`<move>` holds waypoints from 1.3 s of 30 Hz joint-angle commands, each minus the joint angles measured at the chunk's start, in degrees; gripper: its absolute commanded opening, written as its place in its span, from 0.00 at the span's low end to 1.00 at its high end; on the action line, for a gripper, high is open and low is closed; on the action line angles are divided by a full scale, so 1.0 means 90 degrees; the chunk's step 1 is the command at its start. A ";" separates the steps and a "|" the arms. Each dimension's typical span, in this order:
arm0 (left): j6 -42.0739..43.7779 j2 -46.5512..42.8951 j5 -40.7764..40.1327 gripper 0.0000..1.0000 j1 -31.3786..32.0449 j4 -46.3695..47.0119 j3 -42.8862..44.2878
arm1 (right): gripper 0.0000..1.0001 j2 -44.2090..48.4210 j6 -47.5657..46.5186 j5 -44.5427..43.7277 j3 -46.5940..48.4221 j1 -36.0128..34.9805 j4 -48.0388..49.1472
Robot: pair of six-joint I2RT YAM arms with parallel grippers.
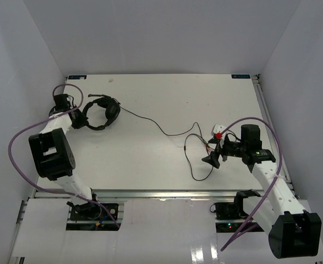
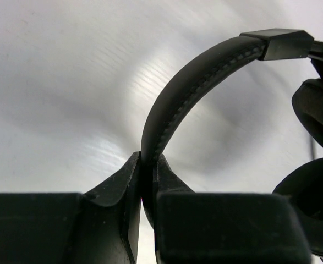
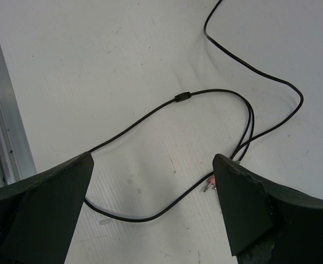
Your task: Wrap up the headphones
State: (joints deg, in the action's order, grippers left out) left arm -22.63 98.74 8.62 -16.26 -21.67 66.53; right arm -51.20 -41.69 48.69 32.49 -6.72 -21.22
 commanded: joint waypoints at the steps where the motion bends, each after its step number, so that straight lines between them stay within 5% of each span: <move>1: -0.0171 -0.1540 0.0747 0.00 0.0472 -0.0096 -0.0224 | 0.96 0.0329 -0.1360 0.0570 0.0192 0.0034 -0.0709; 9: -0.0601 -0.3228 0.1551 0.00 0.2061 -0.0787 -0.0867 | 0.94 0.0874 -0.2481 0.1004 0.1185 0.0015 -0.1427; 19: -0.1258 -0.4077 0.2059 0.00 0.3927 -0.1457 -0.0264 | 0.90 0.0166 0.0388 0.1081 0.1505 -0.0133 0.1110; 26: -0.1435 -0.4107 0.2304 0.00 0.4626 -0.1626 0.0286 | 0.91 -0.0388 0.3182 0.1350 0.1109 -0.0224 0.3844; 35: -0.1617 -0.4102 0.2196 0.00 0.4958 -0.1948 0.1075 | 0.90 -0.2006 0.4035 0.2910 0.1230 -0.0627 0.6120; 39: -0.1646 -0.4086 0.2141 0.00 0.4961 -0.2183 0.1538 | 0.90 -0.2150 0.3593 0.2890 0.1385 -0.1388 0.5628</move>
State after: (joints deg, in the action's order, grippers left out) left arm -35.66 63.48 27.40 28.24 -40.51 74.25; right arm -70.38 -9.66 69.44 42.41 -12.76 24.52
